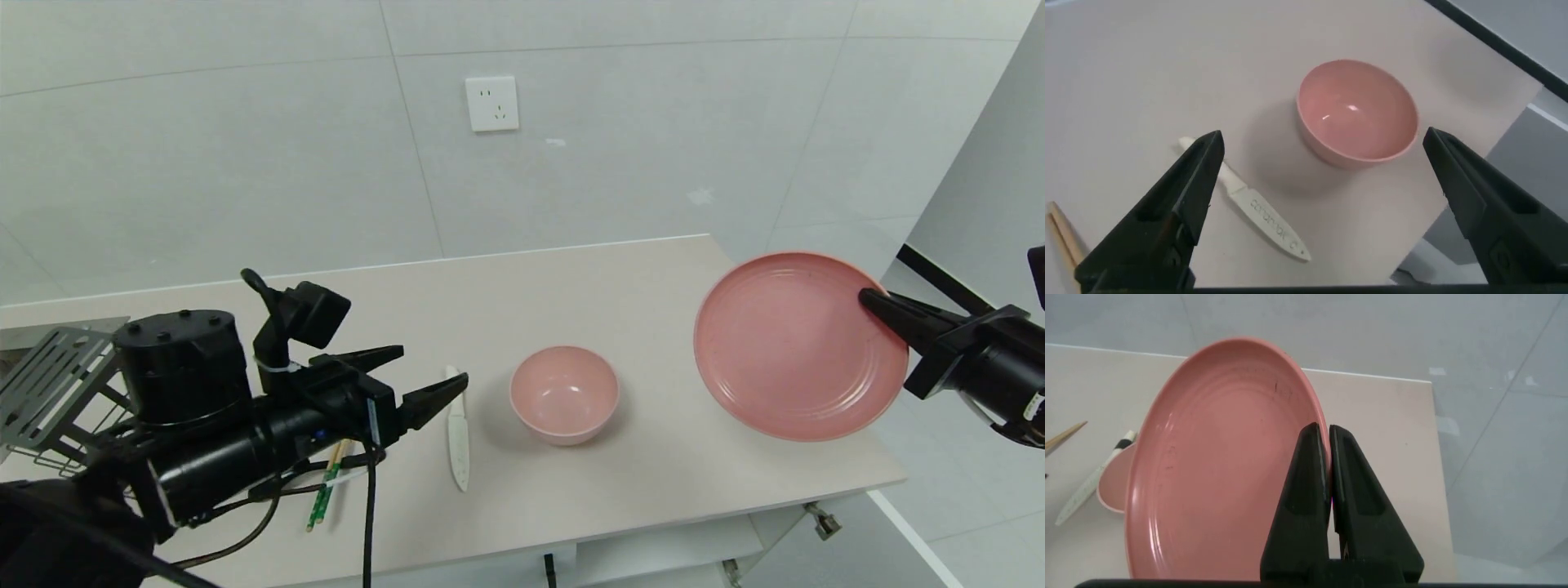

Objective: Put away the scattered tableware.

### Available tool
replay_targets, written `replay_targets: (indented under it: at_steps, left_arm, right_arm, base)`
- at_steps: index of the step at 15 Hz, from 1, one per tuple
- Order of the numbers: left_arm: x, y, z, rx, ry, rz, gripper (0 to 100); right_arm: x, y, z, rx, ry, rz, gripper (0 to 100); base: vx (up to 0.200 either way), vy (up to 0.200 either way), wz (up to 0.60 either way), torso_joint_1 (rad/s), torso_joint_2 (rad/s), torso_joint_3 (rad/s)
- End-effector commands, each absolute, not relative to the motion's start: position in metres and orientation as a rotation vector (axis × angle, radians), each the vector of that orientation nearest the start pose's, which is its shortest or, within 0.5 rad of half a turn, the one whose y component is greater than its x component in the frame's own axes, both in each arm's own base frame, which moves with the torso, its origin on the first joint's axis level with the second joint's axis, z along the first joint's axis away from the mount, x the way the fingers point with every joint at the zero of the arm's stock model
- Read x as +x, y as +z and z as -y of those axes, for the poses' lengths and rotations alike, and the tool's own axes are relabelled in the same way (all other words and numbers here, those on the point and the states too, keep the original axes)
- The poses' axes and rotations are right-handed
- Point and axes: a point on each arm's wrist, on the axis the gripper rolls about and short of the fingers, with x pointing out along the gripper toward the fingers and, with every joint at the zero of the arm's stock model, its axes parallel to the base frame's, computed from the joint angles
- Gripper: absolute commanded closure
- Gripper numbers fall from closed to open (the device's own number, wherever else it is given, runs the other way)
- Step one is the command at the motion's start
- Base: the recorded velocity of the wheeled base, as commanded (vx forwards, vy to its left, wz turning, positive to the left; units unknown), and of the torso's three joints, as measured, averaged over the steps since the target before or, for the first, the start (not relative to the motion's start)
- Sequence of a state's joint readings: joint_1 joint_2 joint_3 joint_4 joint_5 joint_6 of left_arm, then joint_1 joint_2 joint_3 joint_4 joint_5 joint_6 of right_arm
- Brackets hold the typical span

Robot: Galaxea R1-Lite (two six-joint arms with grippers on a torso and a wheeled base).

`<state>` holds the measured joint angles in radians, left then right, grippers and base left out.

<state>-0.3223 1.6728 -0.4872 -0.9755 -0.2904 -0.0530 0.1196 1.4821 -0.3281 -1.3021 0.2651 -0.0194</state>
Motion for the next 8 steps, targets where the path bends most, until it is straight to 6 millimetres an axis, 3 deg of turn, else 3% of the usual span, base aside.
replay_targets:
  at_steps: [1,3,7,8]
  left_arm:
    - [0.27,0.134,0.1,-0.067,-0.587,-0.269,0]
    - [0.279,0.127,0.104,-0.114,-0.573,-0.299,0]
    - [0.278,0.118,0.115,-0.141,-0.524,-0.341,0]
    - [0.289,0.116,0.12,-0.14,-0.524,-0.338,0]
  right_arm:
    - [0.212,0.182,-0.031,-0.03,0.383,0.142,100]
    - [0.213,0.18,-0.032,-0.029,0.383,0.133,100]
    - [0.213,0.18,-0.032,-0.029,0.383,0.132,100]
    - [0.213,0.178,-0.032,-0.03,0.383,0.124,100]
  base:
    - [0.0,0.0,0.0,0.0,0.0,0.0]
    - [0.0,0.0,0.0,0.0,0.0,0.0]
    - [0.0,0.0,0.0,0.0,0.0,0.0]
    - [0.0,0.0,0.0,0.0,0.0,0.0]
